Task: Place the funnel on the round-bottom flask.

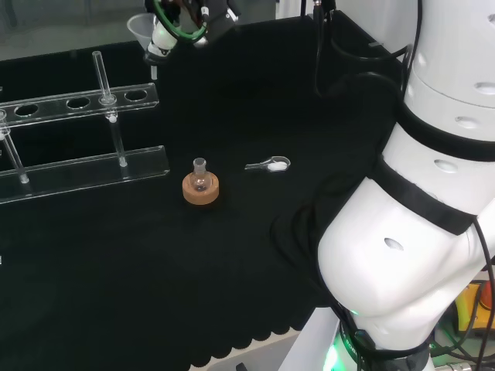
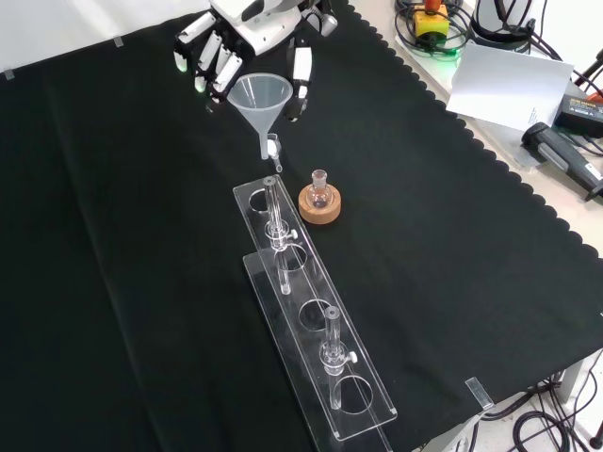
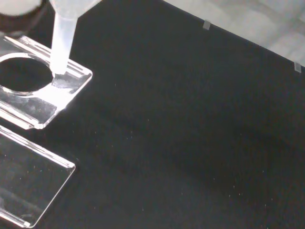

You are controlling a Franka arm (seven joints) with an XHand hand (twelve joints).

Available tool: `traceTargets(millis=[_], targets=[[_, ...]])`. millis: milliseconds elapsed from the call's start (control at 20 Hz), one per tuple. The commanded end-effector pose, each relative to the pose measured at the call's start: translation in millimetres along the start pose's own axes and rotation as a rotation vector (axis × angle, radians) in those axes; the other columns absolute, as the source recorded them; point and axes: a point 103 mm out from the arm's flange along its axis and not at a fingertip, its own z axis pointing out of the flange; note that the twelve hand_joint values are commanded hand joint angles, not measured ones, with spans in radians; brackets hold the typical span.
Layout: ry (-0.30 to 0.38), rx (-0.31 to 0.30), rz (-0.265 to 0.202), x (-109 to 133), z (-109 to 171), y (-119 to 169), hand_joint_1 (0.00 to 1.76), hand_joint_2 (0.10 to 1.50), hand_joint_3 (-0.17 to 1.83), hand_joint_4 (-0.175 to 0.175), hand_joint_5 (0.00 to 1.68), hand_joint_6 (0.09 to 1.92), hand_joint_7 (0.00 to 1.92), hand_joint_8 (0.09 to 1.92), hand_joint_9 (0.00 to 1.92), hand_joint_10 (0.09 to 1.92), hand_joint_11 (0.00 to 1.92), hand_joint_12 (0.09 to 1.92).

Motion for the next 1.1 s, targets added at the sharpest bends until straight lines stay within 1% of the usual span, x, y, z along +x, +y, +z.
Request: traceTargets(millis=[50, 300, 650, 850, 1100], targets=[[0.0, 0.014, 0.018, 5.3, 3.5, -5.1, 0.78, 0.65, 0.34, 0.07, 0.8, 0.45, 1.23, 0.17, 0.82, 0.32, 0.0, 1.29], [0.008, -0.001, 0.03, 7.0, 3.4, -12.5, 0.79, 0.65, 0.35, 0.071, 0.81, 0.46, 1.23, 0.17, 0.83, 0.32, 0.0, 1.29], [0.005, -0.019, 0.036, 1.6, 9.3, -28.9, 0.79, 0.64, 0.37, 0.076, 0.83, 0.48, 1.24, 0.17, 0.83, 0.32, 0.0, 1.29], [-0.014, -0.032, 0.038, -11.5, 16.1, -41.8, 0.8, 0.64, 0.37, 0.082, 0.84, 0.49, 1.25, 0.17, 0.83, 0.32, 0.0, 1.28], [-0.033, -0.017, 0.034, -20.7, 25.1, -57.9, 0.81, 0.64, 0.39, 0.085, 0.85, 0.49, 1.26, 0.17, 0.84, 0.32, 0.0, 1.28]])
